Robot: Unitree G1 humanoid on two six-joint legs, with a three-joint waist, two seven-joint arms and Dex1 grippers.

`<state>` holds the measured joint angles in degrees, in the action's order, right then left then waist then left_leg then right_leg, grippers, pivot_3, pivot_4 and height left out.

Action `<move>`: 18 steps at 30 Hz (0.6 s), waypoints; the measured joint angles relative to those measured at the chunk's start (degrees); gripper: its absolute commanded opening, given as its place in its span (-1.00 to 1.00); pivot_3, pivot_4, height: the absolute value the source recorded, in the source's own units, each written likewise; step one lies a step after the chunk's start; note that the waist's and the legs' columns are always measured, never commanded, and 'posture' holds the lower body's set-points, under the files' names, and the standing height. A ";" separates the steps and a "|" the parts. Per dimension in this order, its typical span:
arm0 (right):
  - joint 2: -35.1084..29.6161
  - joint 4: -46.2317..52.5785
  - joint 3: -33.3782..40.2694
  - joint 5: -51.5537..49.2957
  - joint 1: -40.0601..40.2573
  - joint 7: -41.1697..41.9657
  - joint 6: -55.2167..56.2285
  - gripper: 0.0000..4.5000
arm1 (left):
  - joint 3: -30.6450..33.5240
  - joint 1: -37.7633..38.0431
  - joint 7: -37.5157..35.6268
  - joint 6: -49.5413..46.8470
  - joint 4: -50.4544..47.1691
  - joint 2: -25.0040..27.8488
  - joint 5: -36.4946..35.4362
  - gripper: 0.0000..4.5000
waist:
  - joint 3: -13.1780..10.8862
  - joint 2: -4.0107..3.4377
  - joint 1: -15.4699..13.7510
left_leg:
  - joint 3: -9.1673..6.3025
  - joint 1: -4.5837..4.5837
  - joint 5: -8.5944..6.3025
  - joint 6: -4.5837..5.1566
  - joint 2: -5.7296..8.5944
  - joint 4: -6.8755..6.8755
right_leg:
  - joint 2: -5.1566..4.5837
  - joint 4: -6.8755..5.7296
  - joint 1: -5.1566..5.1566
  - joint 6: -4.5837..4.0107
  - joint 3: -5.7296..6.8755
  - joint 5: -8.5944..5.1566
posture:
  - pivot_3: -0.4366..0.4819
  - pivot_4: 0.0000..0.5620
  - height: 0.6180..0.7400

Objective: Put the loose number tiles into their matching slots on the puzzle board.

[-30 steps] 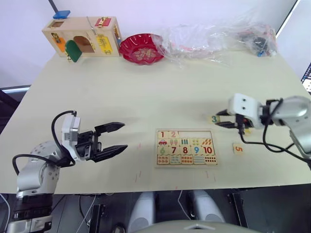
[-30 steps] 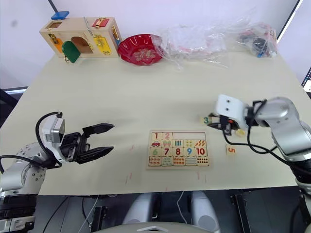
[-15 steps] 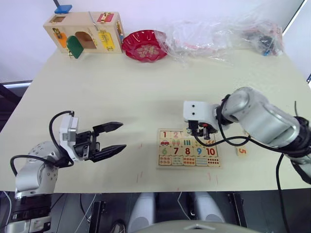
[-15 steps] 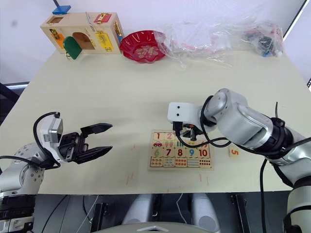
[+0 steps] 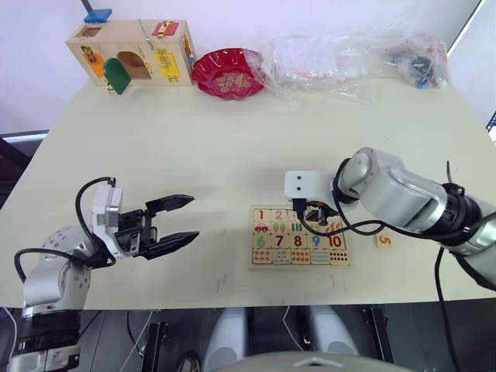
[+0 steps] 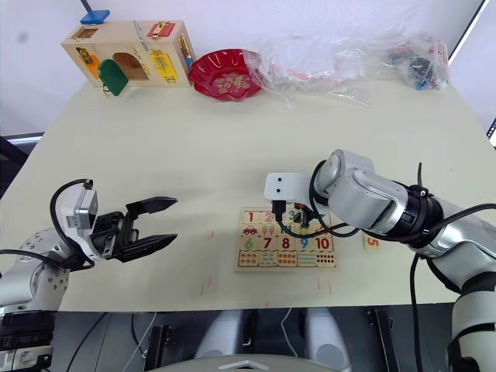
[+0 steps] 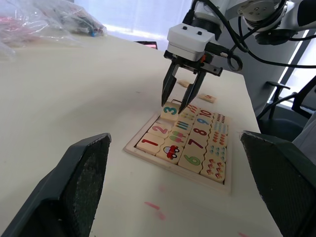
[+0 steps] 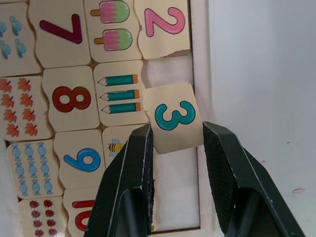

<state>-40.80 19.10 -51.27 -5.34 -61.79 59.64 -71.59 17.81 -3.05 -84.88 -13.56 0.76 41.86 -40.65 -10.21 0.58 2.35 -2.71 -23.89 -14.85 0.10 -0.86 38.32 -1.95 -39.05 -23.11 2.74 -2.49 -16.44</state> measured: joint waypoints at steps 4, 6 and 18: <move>1.15 -1.17 0.03 -0.02 -0.01 -0.44 -0.52 -0.59 | 0.00 0.00 -0.11 0.01 0.18 0.37 0.00 1.00 | 0.00 0.01 0.01 | -0.02 0.01 0.00 0.00 0.01 0.01 | 0.01 -0.03 0.00 0.00 0.01 0.00 | -0.05 -0.47 1.00; 1.44 -1.21 0.05 -0.03 -0.01 -0.78 -0.75 -0.59 | 0.00 0.00 -0.11 0.01 0.18 0.37 0.00 1.00 | 0.00 0.01 0.09 | -0.01 0.03 0.00 0.00 0.01 0.02 | 0.01 -0.07 0.00 0.00 0.00 0.00 | -0.05 -0.47 1.00; 5.08 -3.24 1.37 -1.41 0.00 -3.92 -3.29 -0.59 | 0.00 0.62 0.01 -0.04 0.17 0.55 -0.01 1.00 | 0.01 0.01 0.22 | 0.09 0.15 0.05 -0.05 0.02 0.11 | 0.00 -0.72 -0.24 -0.08 0.06 0.01 | -0.05 -0.47 1.00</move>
<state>-35.72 15.87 -49.91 -6.75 -61.79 55.71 -74.88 17.80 -2.43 -84.88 -13.60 0.94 42.42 -40.66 -10.21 0.59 2.58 -2.62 -23.75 -14.80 0.05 -0.85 38.43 -1.94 -39.77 -23.35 2.66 -2.43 -16.42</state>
